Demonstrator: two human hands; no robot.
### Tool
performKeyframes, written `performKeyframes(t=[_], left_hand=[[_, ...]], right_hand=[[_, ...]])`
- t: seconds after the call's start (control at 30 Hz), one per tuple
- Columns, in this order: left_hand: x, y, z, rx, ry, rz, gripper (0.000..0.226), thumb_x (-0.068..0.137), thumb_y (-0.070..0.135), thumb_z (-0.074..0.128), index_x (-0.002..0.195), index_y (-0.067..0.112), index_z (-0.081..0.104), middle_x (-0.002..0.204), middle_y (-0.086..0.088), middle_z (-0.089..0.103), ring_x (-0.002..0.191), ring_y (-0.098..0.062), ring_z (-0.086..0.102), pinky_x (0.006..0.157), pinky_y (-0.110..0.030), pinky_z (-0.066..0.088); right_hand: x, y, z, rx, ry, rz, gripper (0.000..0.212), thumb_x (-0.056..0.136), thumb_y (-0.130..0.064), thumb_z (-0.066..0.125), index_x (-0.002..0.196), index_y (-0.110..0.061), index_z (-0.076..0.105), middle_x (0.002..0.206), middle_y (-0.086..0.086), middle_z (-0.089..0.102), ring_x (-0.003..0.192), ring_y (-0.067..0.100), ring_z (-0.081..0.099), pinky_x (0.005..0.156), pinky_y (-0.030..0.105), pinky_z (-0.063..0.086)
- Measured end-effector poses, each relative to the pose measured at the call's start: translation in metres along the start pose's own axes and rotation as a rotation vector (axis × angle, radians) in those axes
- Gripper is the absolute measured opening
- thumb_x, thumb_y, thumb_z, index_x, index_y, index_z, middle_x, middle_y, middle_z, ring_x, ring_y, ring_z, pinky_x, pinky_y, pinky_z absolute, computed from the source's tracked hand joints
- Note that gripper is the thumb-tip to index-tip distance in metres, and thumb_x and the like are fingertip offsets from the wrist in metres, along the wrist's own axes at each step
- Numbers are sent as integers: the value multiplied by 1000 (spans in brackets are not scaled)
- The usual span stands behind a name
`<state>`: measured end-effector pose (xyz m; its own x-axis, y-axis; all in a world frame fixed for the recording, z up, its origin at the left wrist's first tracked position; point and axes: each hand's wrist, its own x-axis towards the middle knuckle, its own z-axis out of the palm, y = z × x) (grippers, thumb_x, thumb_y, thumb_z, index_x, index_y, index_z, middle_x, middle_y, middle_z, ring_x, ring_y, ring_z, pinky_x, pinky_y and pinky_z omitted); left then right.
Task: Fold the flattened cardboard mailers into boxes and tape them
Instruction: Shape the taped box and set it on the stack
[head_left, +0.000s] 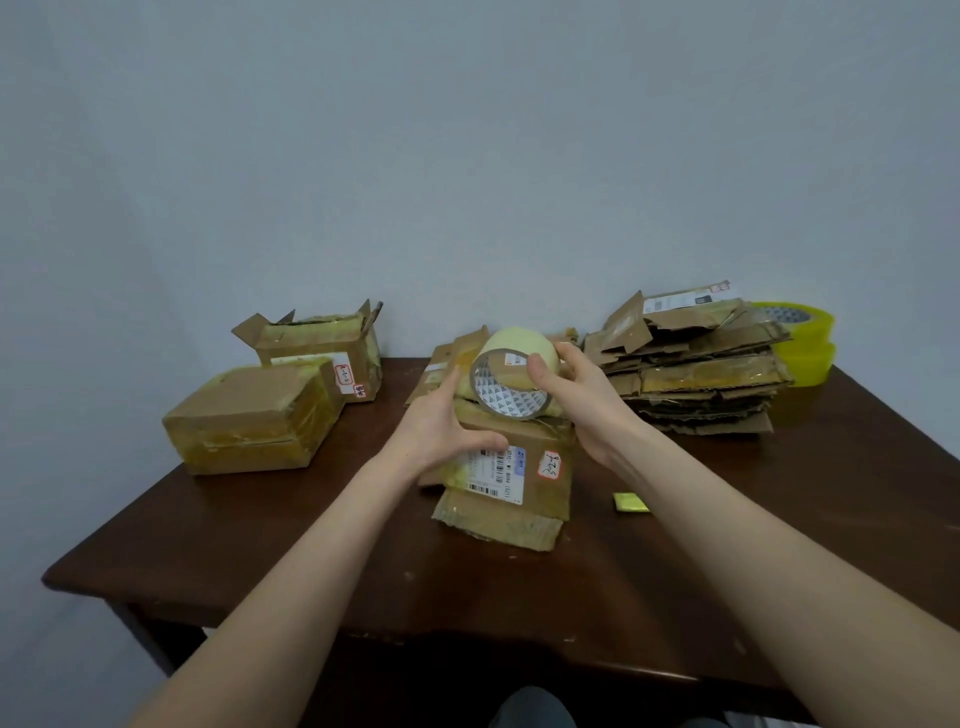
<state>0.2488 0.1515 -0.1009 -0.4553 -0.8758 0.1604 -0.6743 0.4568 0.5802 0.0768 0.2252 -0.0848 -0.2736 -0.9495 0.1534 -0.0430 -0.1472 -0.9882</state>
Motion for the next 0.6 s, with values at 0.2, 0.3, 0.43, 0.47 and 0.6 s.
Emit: performKeyframes(t=[0.2, 0.3, 0.43, 0.47, 0.6], left_hand=[[-5, -10, -3, 101, -6, 154, 107, 59, 69, 69, 149, 27, 27, 159, 3, 18, 145, -13, 19, 116, -38, 26], [1, -8, -5, 124, -31, 205, 106, 63, 60, 77, 148, 26, 22, 152, 5, 31, 138, -13, 32, 110, -37, 34], [4, -10, -3, 140, -37, 189, 92, 67, 52, 78, 142, 25, 33, 136, 4, 51, 121, -15, 50, 99, -35, 43], [5, -11, -4, 151, -41, 197, 88, 69, 50, 77, 142, 25, 35, 135, 3, 52, 120, -16, 51, 98, -34, 44], [-1, -17, -4, 219, -13, 286, 82, 79, 49, 68, 147, 23, 29, 148, 1, 40, 132, -17, 40, 105, -36, 39]], right_hand=[[8, -7, 4, -212, -90, -6, 55, 87, -35, 69, 135, -20, 47, 109, -3, 60, 94, 5, 58, 69, 18, 45], [10, -14, -1, -274, -128, 13, 57, 86, -35, 70, 136, -22, 46, 96, -10, 55, 86, -1, 54, 66, 17, 40], [10, -20, -3, -395, -100, -31, 59, 79, -40, 76, 131, -22, 53, 107, -4, 63, 96, 7, 61, 75, 22, 48], [12, -21, -2, -431, -84, -55, 65, 76, -42, 78, 132, -20, 54, 113, -2, 64, 103, 12, 62, 85, 28, 51], [16, -27, 3, -453, -96, -107, 49, 73, -37, 81, 118, -24, 64, 101, -4, 68, 97, 15, 65, 92, 36, 52]])
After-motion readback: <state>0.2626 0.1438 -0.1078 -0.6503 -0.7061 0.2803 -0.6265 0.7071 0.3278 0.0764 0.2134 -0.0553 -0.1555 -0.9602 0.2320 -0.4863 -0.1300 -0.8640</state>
